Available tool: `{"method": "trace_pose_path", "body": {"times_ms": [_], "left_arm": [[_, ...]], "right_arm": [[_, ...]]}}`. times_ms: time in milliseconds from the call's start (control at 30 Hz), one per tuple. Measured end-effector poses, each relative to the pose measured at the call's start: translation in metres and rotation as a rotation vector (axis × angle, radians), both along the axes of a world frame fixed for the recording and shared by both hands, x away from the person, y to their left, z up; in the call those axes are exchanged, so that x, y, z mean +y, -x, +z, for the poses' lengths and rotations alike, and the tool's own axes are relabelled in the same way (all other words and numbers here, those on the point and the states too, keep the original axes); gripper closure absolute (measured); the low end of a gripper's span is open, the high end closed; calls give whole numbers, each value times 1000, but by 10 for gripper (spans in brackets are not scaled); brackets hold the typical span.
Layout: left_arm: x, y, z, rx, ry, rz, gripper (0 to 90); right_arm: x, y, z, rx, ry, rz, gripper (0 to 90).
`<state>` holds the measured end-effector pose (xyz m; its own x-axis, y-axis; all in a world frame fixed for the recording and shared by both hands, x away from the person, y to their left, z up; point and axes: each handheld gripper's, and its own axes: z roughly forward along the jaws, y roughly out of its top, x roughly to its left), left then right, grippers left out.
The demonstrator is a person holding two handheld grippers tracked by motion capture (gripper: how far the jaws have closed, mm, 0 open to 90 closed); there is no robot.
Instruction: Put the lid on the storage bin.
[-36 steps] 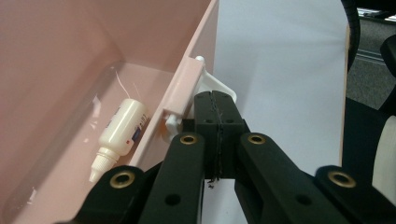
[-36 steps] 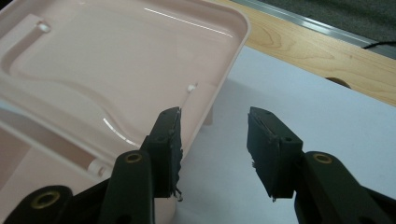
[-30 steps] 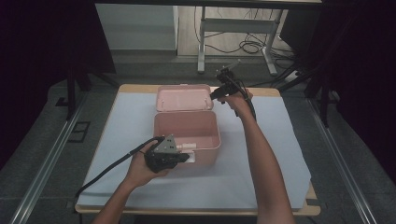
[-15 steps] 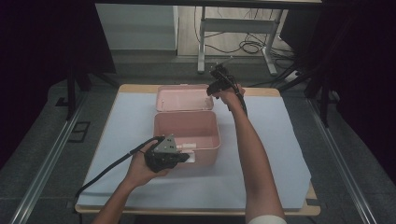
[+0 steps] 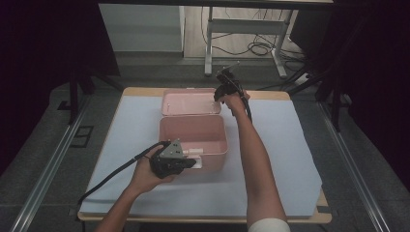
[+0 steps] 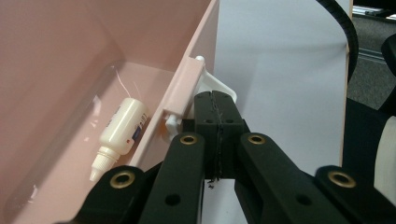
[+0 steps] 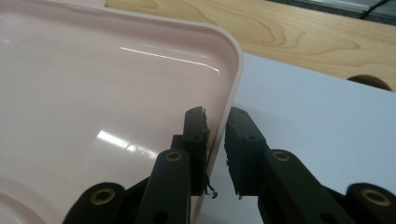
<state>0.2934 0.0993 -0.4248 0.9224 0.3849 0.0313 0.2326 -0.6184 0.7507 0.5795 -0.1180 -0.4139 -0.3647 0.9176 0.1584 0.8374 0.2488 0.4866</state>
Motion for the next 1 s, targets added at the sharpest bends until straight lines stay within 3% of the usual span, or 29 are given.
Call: {"method": "trace_pose_path", "body": {"times_ms": [167, 267, 533, 1000], "left_arm": [[0, 0, 0, 2, -1, 1, 900], [0, 0, 0, 3, -1, 2, 900], [0, 1, 0, 5, -6, 0, 900], [0, 0, 1, 11, -5, 2, 900]], "right_arm": [[1, 1, 1, 7, 4, -13, 807], [3, 3, 6, -13, 20, -18, 819], [8, 15, 20, -112, 64, -3, 830], [3, 27, 36, -218, 40, 1, 837]]}}
